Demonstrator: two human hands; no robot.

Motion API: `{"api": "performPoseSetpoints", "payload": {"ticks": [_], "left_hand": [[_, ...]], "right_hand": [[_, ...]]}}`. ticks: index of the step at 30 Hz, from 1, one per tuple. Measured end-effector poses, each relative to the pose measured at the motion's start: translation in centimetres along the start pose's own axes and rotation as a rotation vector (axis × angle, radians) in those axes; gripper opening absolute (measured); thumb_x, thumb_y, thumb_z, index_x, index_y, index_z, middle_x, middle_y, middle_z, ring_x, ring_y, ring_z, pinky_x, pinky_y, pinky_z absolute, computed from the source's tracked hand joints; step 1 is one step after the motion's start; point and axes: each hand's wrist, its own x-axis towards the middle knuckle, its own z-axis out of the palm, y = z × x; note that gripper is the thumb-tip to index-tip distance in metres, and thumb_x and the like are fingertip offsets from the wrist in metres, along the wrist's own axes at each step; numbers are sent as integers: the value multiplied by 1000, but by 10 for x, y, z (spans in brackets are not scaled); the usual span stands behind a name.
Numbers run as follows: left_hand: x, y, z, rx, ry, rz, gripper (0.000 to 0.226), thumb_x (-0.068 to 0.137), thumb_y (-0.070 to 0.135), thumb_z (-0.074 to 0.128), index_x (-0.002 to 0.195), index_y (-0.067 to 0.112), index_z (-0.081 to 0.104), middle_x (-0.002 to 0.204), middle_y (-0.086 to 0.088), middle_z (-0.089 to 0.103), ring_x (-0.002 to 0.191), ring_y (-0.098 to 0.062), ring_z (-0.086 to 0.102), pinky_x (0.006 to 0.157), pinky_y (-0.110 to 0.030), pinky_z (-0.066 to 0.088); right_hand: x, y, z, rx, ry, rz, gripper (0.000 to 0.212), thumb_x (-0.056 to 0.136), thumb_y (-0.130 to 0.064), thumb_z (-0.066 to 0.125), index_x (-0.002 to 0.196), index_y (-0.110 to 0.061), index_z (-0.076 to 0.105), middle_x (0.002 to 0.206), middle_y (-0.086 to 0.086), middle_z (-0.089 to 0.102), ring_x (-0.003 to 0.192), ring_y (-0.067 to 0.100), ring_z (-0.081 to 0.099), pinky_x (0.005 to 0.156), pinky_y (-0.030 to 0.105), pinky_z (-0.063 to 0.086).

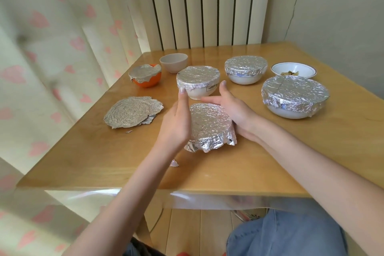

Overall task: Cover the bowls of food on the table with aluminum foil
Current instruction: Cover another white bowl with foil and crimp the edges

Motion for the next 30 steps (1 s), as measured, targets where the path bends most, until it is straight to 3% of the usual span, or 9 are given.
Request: {"api": "performPoseSetpoints", "payload": {"ticks": [3, 6, 11, 14, 17, 22, 24, 27, 30], "left_hand": [[4, -3, -19, 23, 16, 178, 67, 100, 57, 12, 137, 19, 53, 128, 10, 55, 109, 0, 45, 92, -19, 35], [18, -8, -24, -63, -123, 250, 69, 92, 71, 16, 131, 32, 57, 141, 13, 52, 127, 4, 44, 115, -28, 29], [31, -19, -5, -138, -273, 142, 70, 78, 81, 27, 107, 33, 69, 117, 4, 70, 117, -10, 61, 111, -44, 38], [28, -16, -3, -130, -188, 60, 76, 76, 83, 24, 104, 30, 70, 116, 4, 70, 113, -12, 62, 108, -42, 41], [14, -9, 2, -116, -55, 27, 60, 98, 63, 19, 104, 29, 68, 119, 2, 67, 112, -14, 59, 105, -35, 40], [-13, -1, 14, -150, 162, -10, 50, 105, 46, 18, 96, 27, 63, 121, -7, 62, 120, -27, 53, 102, -36, 36], [-11, -1, 10, -147, 123, -31, 56, 103, 50, 15, 112, 23, 63, 130, -9, 59, 125, -27, 50, 104, -36, 35], [-2, -6, -11, -8, 66, 58, 68, 100, 57, 8, 137, 20, 51, 130, -3, 60, 121, -19, 51, 102, -35, 36], [17, -10, -30, -25, 77, 214, 68, 101, 57, 11, 138, 18, 52, 132, 5, 59, 123, -6, 50, 103, -28, 35]], "right_hand": [[-11, 4, -5, -7, 327, -94, 64, 98, -57, 18, 122, -16, 61, 121, -1, 64, 119, 15, 54, 108, 35, 35], [-30, 4, 10, 42, 544, -144, 48, 102, -43, 26, 121, -13, 60, 107, 1, 62, 110, 17, 53, 88, 25, 34], [-29, 6, 39, -58, 518, -148, 43, 103, -34, 28, 114, -10, 62, 123, 7, 61, 114, 22, 50, 80, 22, 29], [-21, 7, 34, -88, 487, -119, 50, 103, -39, 25, 108, -12, 67, 113, 7, 66, 104, 22, 55, 87, 30, 39], [-9, 10, 27, -98, 365, -102, 58, 100, -50, 23, 108, -19, 70, 104, 3, 70, 103, 21, 61, 96, 39, 45], [-6, 5, 11, 21, 105, -92, 60, 103, -45, 20, 107, -15, 71, 106, 2, 70, 92, 7, 65, 81, 14, 50], [-7, 2, 9, -19, 66, -90, 65, 102, -50, 15, 111, -16, 69, 115, 1, 68, 106, 10, 62, 93, 21, 47], [-18, 3, 12, -77, 362, -142, 62, 101, -51, 17, 116, -15, 65, 121, 2, 65, 117, 17, 56, 96, 28, 38], [-49, 5, 31, 179, 718, -161, 44, 102, -39, 29, 136, -17, 47, 138, -2, 51, 129, 15, 44, 99, 22, 31]]}}
